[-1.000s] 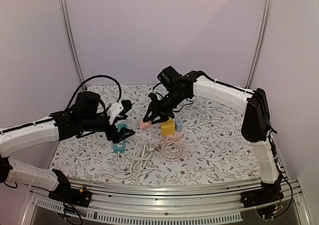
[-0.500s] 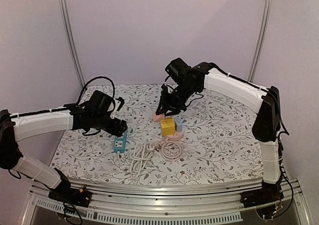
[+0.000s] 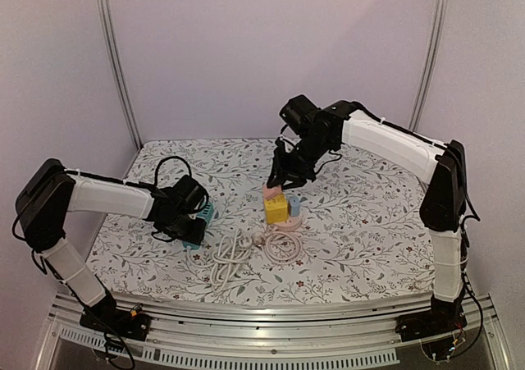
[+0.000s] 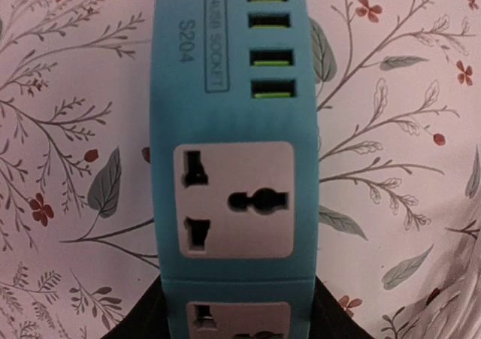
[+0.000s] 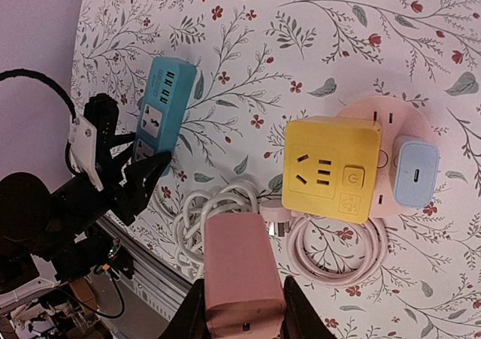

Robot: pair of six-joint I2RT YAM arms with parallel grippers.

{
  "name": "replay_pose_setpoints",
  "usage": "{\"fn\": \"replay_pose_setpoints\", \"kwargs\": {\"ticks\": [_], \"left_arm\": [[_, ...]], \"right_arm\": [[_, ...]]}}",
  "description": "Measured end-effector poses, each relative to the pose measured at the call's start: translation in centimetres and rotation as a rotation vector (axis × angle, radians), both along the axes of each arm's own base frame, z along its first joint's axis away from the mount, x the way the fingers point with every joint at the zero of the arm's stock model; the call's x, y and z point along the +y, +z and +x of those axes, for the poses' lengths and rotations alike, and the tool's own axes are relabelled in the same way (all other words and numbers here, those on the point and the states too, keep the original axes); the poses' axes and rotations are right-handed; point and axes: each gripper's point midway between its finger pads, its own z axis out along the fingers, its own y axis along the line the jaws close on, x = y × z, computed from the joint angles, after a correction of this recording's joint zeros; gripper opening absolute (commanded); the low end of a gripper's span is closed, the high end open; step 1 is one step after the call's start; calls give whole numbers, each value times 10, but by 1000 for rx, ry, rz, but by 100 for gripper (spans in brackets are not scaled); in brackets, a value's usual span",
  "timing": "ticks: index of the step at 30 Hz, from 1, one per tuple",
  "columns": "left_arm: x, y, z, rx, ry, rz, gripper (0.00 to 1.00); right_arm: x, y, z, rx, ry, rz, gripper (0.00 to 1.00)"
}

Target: Insert the plug

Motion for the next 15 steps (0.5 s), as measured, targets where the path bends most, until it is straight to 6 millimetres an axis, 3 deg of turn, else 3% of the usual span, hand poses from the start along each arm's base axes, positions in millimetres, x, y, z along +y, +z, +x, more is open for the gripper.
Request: {"fn": "replay_pose_setpoints", "kwargs": {"ticks": [2, 4, 8, 15], "left_arm": [[-4, 1, 2, -10, 1, -18, 18], [-8, 1, 1, -12, -13, -21, 9], [-26, 1, 3, -5, -69, -20, 8], [-101, 1, 9, -4, -265, -18, 5]], "right_arm": [[-4, 2, 0, -6, -7, -6, 0], [-11, 3, 0, -12, -17, -14, 0], [-36, 2, 2, -12, -66, -47, 0], [-99, -3, 15, 7, -224, -106, 0]]}}
